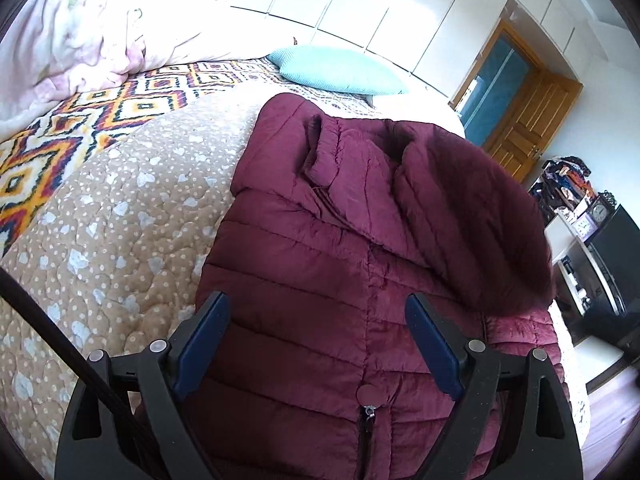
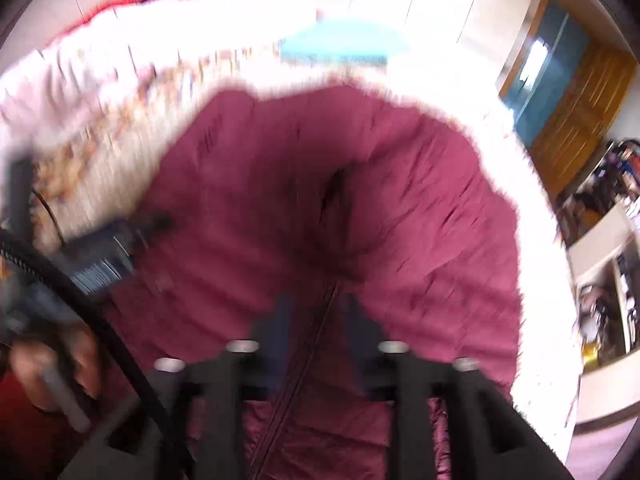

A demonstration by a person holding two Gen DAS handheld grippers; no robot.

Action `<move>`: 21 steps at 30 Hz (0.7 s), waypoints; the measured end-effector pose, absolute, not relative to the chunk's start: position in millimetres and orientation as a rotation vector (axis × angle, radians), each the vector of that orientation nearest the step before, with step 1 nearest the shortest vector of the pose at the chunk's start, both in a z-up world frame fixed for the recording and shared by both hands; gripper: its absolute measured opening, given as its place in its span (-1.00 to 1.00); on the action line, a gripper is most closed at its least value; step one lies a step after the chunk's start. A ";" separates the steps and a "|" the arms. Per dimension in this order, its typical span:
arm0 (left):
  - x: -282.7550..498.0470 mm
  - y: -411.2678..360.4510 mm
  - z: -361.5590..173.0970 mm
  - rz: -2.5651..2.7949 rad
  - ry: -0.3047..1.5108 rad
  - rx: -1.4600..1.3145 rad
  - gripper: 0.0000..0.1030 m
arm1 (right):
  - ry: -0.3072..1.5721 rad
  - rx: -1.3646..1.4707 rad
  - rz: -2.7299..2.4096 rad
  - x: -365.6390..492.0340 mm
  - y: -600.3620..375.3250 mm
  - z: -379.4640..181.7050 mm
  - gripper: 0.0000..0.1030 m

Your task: Fold large clothes

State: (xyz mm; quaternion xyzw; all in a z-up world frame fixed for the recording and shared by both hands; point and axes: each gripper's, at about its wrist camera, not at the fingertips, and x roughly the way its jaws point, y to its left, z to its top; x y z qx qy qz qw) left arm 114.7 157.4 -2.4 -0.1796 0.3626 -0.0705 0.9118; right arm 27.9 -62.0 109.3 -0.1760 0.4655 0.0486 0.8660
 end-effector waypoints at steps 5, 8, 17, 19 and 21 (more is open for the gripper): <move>115.8 152.9 -2.7 -0.133 0.752 -0.342 0.71 | 0.745 -0.370 0.061 38.8 -50.6 167.5 0.27; 116.7 154.7 -3.2 -0.137 0.755 -0.354 0.71 | 0.743 -0.367 0.020 73.6 -45.9 162.2 0.27; 123.0 153.8 -7.0 -0.142 0.778 -0.362 0.71 | 1.144 0.000 0.039 188.6 -60.8 7.9 -0.11; 125.4 153.0 -8.1 -0.142 0.784 -0.357 0.71 | 1.096 -0.002 0.023 186.5 -57.1 -4.0 -0.07; 127.4 151.6 -8.8 -0.139 0.789 -0.352 0.71 | 1.088 -0.034 0.022 185.1 -51.5 -2.2 -0.07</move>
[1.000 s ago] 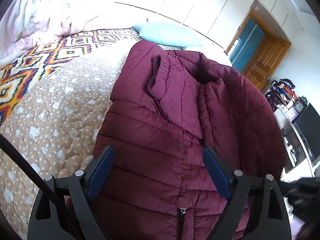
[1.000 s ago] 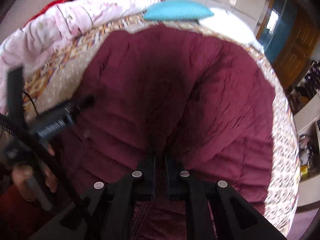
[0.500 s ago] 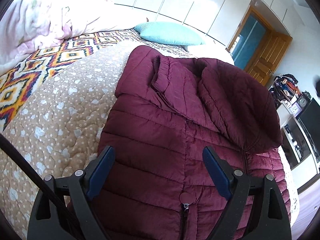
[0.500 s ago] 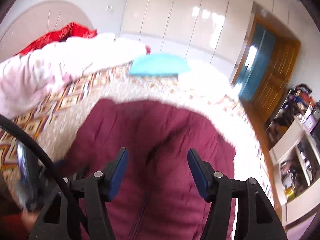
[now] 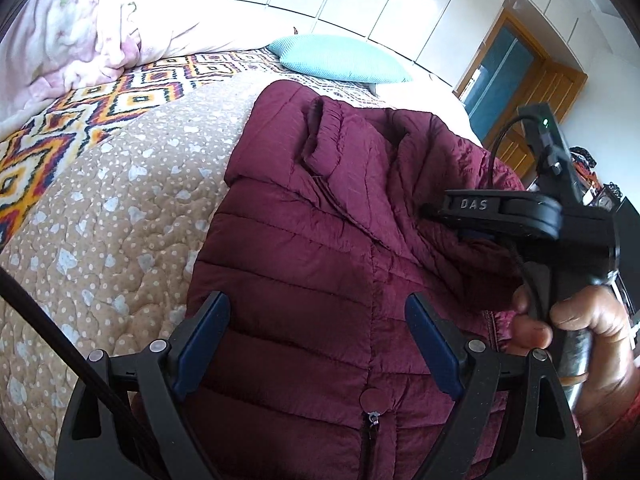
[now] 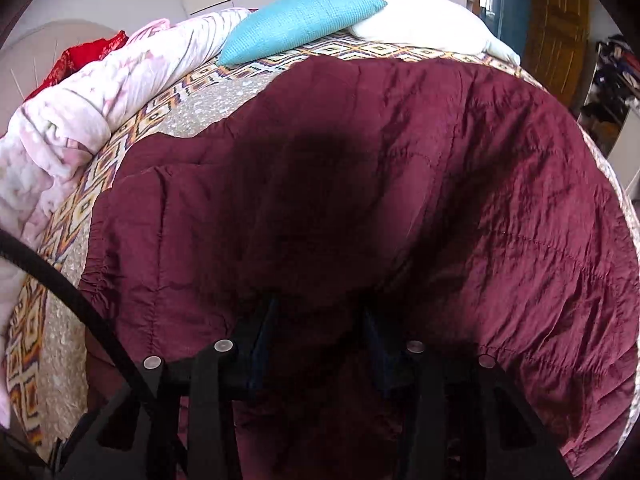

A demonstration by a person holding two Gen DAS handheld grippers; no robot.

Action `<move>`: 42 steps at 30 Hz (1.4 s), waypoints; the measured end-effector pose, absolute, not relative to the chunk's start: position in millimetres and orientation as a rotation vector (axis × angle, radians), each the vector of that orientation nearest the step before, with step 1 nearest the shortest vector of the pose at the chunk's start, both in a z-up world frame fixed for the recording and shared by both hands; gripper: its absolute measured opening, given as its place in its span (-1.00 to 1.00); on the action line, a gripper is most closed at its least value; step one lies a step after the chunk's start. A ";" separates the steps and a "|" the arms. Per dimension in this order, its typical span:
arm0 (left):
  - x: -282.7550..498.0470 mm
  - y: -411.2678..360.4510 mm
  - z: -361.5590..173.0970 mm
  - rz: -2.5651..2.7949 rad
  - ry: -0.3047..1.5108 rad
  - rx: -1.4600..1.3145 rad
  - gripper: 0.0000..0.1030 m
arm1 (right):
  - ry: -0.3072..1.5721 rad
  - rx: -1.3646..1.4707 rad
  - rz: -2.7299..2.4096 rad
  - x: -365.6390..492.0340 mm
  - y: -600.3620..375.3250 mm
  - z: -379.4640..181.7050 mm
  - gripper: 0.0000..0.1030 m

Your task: Fold large clothes

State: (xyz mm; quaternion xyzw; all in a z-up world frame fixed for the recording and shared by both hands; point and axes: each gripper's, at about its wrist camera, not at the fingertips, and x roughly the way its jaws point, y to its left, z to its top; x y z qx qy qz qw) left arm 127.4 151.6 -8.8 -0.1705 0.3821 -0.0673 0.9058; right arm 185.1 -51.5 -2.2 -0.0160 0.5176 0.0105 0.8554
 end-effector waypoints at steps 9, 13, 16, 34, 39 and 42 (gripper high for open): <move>130.3 151.3 -10.3 -0.133 0.797 -0.346 0.71 | 0.841 -0.100 -0.039 127.6 -68.9 70.8 -0.06; 129.7 151.8 -10.6 -0.135 0.795 -0.350 0.71 | 0.936 -0.118 -0.138 131.5 -85.9 29.7 -0.06; 129.6 152.4 -10.9 -0.136 0.794 -0.352 0.71 | 1.024 -0.069 -0.142 138.0 -96.6 -3.1 -0.06; 130.2 151.1 -11.7 -0.132 0.801 -0.342 0.71 | 0.984 -0.103 -0.073 136.3 -69.5 14.5 0.12; 130.6 150.7 -12.4 -0.130 0.803 -0.336 0.72 | 0.884 -0.168 -0.087 94.8 -79.8 42.4 0.30; 130.8 150.6 -12.6 -0.130 0.803 -0.337 0.72 | 0.867 -0.216 -0.112 78.4 -88.4 39.9 0.43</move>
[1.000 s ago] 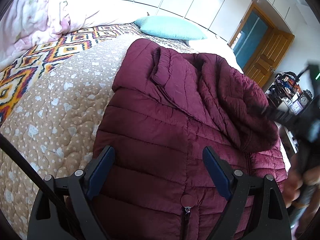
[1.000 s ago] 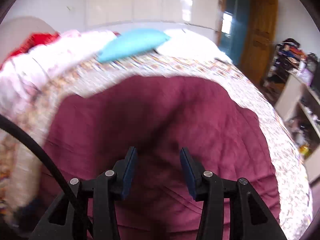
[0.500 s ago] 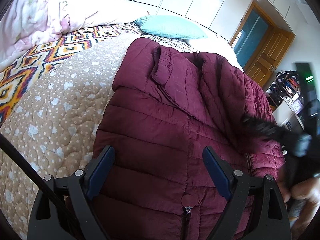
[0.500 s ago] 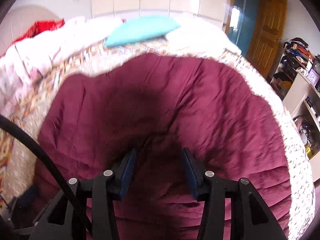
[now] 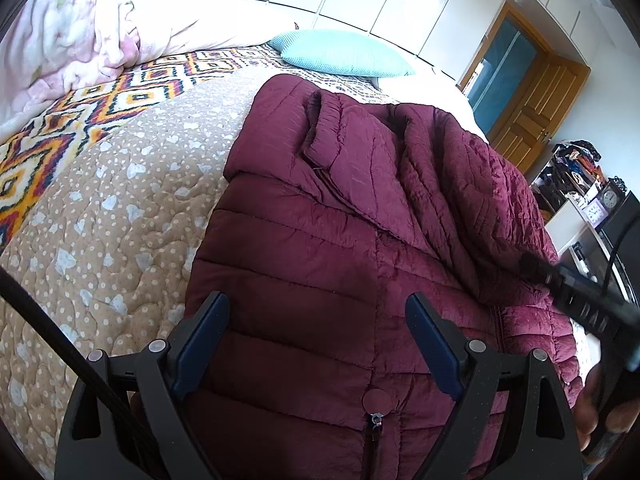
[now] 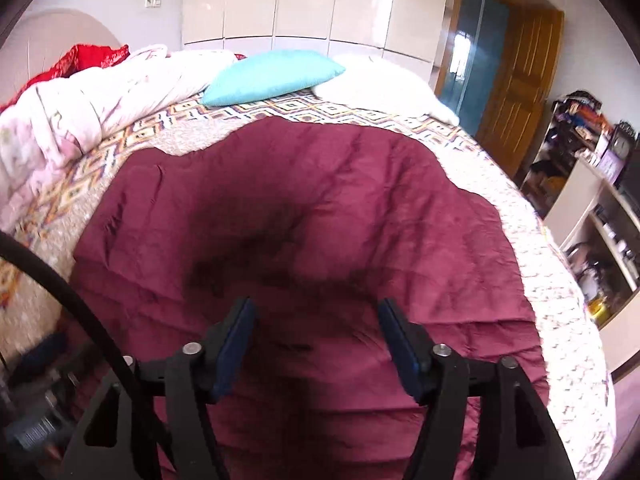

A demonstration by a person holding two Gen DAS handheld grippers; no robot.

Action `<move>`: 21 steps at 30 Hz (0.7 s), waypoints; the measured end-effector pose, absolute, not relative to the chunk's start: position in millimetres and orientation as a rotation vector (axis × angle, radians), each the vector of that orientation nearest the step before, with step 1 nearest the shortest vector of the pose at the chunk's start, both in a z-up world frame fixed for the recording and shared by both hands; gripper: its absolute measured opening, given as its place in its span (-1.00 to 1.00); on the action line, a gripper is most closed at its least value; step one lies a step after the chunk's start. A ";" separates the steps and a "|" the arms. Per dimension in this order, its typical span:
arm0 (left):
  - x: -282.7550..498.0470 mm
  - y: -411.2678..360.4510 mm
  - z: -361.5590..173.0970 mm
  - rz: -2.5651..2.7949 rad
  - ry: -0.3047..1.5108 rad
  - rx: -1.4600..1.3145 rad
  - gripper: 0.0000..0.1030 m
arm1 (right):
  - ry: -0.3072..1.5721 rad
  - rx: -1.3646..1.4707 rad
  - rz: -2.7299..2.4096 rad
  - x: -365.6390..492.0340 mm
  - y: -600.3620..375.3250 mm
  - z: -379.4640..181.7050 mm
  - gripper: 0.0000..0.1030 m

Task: Fold large clothes
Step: 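Lower the held hem onto the jacket with the right tool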

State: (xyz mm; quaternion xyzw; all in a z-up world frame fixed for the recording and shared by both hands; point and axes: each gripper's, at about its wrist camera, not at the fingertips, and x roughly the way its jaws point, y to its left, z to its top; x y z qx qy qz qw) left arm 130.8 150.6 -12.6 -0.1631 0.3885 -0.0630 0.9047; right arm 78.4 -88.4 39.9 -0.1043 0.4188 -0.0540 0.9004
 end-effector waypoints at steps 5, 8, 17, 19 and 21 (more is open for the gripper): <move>130.9 150.6 -12.8 -0.132 0.802 -0.340 0.72 | 0.950 -0.109 -0.125 87.4 -105.4 16.5 0.44; 130.9 150.5 -12.7 -0.130 0.803 -0.335 0.72 | 0.958 -0.089 -0.142 87.7 -106.5 9.7 0.51; 131.9 149.5 -13.3 -0.130 0.808 -0.323 0.75 | 0.971 0.103 -0.140 85.5 -134.4 -11.5 0.90; 132.2 149.2 -13.7 -0.126 0.811 -0.316 0.75 | 0.953 0.069 -0.153 82.4 -128.9 -13.2 0.91; 132.8 147.0 -14.1 -0.121 0.814 -0.309 0.75 | 0.941 0.062 -0.156 80.9 -126.4 -15.7 0.93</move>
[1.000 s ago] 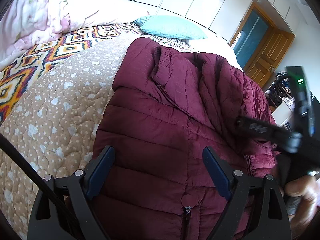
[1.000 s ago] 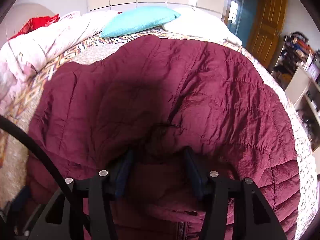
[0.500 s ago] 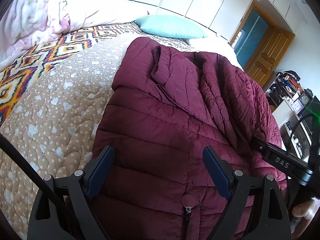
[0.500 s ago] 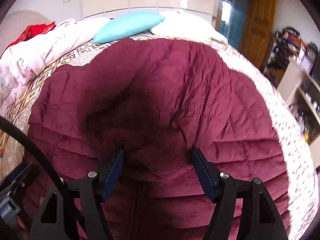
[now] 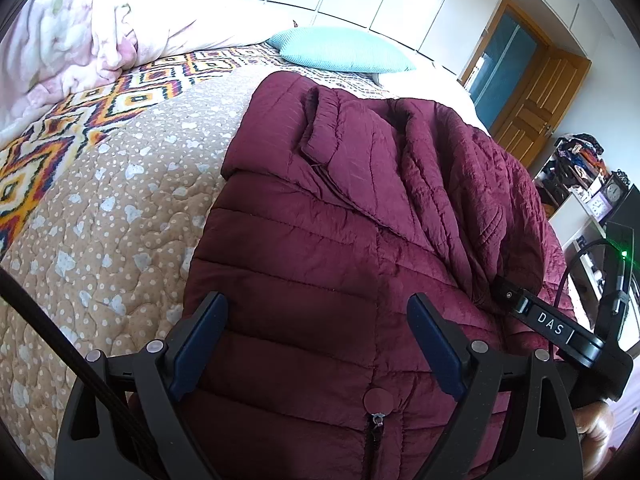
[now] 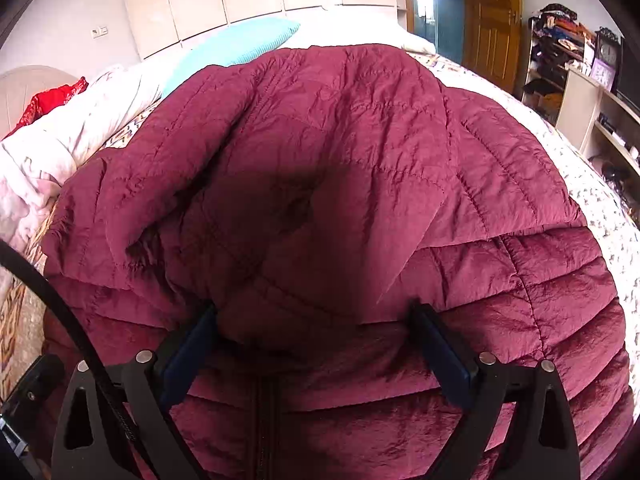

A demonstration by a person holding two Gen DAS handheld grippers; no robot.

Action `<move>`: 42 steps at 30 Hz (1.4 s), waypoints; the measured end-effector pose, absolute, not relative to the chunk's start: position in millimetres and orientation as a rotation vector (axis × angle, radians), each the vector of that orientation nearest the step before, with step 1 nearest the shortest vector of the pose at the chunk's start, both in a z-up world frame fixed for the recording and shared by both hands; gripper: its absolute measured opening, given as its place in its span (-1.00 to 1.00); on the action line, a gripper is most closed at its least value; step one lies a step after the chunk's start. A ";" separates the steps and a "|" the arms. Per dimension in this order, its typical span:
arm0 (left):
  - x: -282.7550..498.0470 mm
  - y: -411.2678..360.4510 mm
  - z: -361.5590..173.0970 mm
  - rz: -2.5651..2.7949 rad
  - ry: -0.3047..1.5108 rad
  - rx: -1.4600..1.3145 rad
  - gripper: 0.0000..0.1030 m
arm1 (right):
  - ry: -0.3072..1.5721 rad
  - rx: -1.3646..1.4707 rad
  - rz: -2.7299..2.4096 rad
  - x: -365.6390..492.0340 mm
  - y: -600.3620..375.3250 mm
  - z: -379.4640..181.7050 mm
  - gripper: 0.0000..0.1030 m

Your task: Fold large clothes

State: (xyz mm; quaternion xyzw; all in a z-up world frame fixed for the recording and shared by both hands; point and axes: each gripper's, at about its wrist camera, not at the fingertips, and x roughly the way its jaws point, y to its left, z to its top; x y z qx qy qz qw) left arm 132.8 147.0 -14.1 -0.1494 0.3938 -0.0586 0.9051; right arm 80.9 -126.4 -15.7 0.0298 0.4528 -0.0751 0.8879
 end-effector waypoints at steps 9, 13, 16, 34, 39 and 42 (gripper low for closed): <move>133.8 143.4 -15.3 -0.107 0.819 -0.278 0.75 | 0.910 0.065 -0.161 73.9 -124.5 -18.0 0.94; 129.6 148.0 -13.4 -0.123 0.792 -0.305 0.74 | 0.915 0.059 -0.170 69.6 -121.4 -15.5 0.94; 122.6 150.0 -9.8 -0.108 0.775 -0.300 0.57 | 0.963 0.045 -0.177 74.1 -118.9 -12.6 0.94; -20.2 220.2 20.8 0.080 0.854 -0.221 0.48 | 1.054 -0.137 0.065 -134.2 -150.9 14.5 0.97; -38.1 239.9 4.9 -0.002 0.893 -0.282 0.48 | 0.949 -0.058 -0.018 -194.3 -213.7 49.3 0.88; -36.3 247.5 -9.8 -0.100 0.945 -0.359 0.48 | 0.881 -0.031 -0.131 -216.0 -254.4 65.7 0.88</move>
